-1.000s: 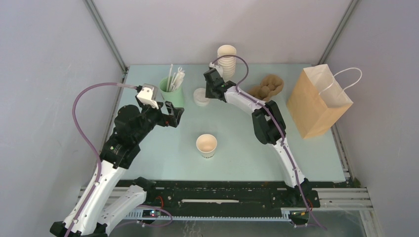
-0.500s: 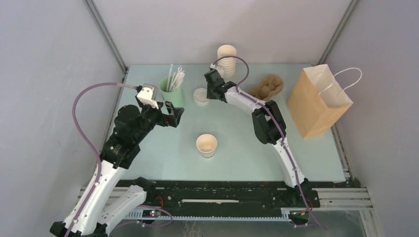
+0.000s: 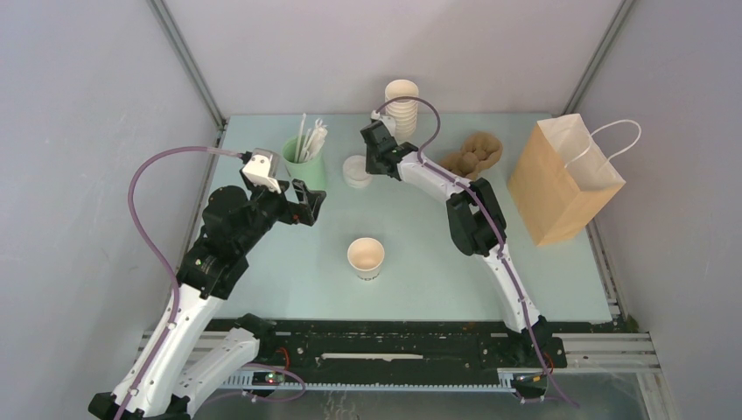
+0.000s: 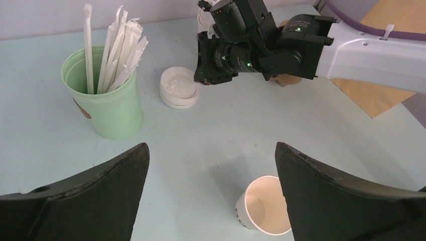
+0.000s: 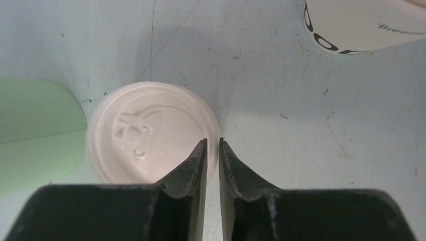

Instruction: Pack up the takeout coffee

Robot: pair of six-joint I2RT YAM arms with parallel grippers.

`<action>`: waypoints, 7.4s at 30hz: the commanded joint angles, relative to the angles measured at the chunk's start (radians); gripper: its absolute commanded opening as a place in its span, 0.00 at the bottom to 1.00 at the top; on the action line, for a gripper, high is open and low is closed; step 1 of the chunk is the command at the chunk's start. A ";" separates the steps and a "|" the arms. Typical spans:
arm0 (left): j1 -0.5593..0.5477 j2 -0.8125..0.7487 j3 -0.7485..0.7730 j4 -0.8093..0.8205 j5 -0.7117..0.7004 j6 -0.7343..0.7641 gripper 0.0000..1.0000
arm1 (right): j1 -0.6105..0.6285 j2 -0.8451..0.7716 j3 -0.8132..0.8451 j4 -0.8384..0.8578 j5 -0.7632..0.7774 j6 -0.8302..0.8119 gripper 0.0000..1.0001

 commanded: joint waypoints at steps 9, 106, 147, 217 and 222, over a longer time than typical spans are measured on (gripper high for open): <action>-0.006 -0.008 0.016 0.021 0.016 0.003 1.00 | 0.006 -0.002 0.068 -0.010 0.022 -0.022 0.23; -0.006 0.016 0.016 0.019 0.017 0.007 1.00 | -0.027 -0.099 0.042 0.005 -0.087 0.037 0.00; -0.006 0.016 0.019 0.018 0.025 -0.002 1.00 | -0.057 -0.219 -0.254 0.275 -0.183 0.162 0.04; -0.006 0.011 0.019 0.018 0.032 -0.003 1.00 | 0.015 0.077 0.164 0.075 -0.469 -0.174 0.33; -0.006 0.011 0.019 0.018 0.033 -0.003 1.00 | 0.012 0.076 0.164 0.079 -0.478 -0.168 0.31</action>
